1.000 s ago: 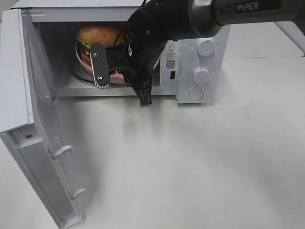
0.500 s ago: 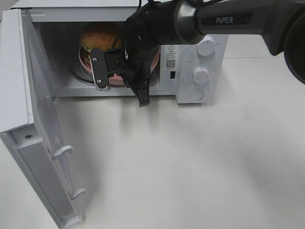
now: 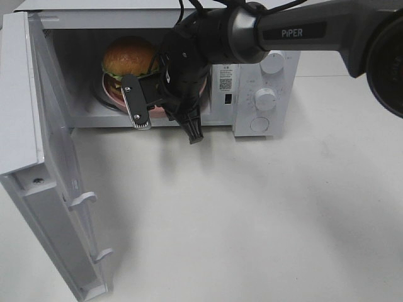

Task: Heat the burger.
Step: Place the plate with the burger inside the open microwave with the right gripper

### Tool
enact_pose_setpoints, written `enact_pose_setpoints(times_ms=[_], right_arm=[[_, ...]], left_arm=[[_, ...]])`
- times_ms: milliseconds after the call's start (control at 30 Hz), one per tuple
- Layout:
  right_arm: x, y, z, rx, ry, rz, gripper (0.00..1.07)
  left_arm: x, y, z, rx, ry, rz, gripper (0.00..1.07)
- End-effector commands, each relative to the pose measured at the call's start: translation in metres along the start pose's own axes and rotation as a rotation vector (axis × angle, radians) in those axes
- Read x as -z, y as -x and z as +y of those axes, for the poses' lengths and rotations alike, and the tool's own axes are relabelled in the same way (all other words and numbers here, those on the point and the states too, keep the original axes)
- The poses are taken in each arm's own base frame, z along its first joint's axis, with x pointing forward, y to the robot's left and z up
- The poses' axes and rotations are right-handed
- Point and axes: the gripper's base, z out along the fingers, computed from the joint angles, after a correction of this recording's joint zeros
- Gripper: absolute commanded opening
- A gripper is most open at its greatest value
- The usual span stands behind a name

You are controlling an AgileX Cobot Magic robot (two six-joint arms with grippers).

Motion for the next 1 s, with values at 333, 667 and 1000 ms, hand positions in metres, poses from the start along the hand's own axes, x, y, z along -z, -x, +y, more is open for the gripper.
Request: enact_pose_setpoints(times_ms=[333,667,1000], right_arm=[[0.001,0.005,-0.014,0.028,-0.126,-0.077,0.01],[0.002,0.006,-0.019,0.025,-0.174,-0.095,0.02],[-0.008,0.009,-0.022,-0.003,-0.171,-0.103,0.04]], left_arm=[[0.001,-0.001,0.0,-0.003,0.0,-0.019,0.98],[0.001,-0.001,0.0,-0.003,0.0,-0.019,0.98],[0.001,-0.001,0.0,-0.003,0.0,-0.019,0.98]])
